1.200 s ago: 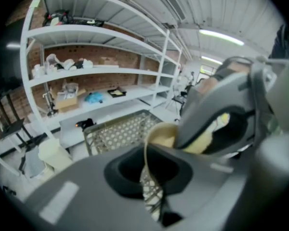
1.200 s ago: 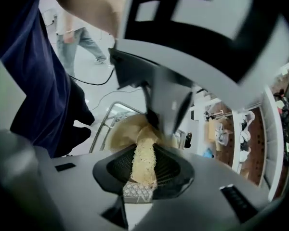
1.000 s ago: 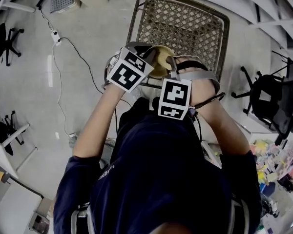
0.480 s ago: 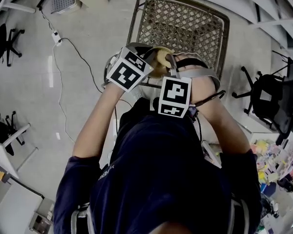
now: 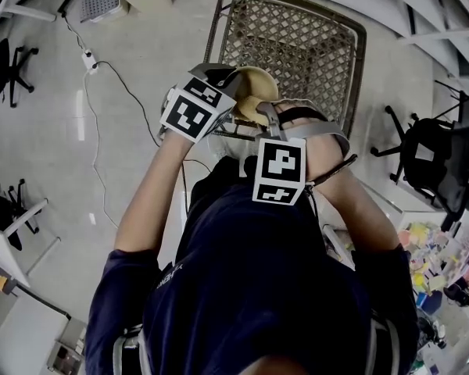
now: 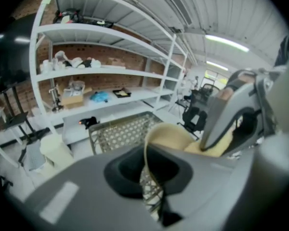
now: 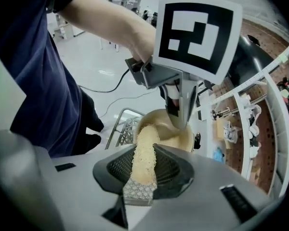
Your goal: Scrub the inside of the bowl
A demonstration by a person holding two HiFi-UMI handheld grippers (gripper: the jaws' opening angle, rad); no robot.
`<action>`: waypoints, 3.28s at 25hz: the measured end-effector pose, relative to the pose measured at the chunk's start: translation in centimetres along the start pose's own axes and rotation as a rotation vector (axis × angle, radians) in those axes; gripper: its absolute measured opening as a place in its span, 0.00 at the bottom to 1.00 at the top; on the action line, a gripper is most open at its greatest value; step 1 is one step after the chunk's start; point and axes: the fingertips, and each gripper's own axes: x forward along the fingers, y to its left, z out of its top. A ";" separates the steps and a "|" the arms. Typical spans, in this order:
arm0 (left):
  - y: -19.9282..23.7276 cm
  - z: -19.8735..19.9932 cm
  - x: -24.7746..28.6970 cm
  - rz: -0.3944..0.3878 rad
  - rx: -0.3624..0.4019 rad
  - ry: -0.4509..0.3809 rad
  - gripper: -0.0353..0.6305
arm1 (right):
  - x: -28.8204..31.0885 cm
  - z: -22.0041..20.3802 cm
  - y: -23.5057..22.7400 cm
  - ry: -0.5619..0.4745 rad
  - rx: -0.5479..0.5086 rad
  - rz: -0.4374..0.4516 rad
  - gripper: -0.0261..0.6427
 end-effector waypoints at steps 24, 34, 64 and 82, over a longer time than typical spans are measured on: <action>-0.3 0.9 -0.9 -0.028 -0.029 -0.092 0.06 | -0.9 1.2 -0.1 -0.064 0.069 -0.041 0.17; 0.9 1.6 -2.9 -0.081 -0.352 -0.327 0.06 | -2.5 2.9 -2.8 -0.237 0.222 -0.099 0.17; -2.6 -1.6 -0.8 -0.108 0.168 0.073 0.06 | -0.5 -0.2 -2.2 -0.017 -0.215 -0.144 0.17; -0.6 -1.0 -2.1 0.034 0.113 -0.004 0.06 | -0.8 -0.3 0.3 -0.073 0.038 -0.001 0.17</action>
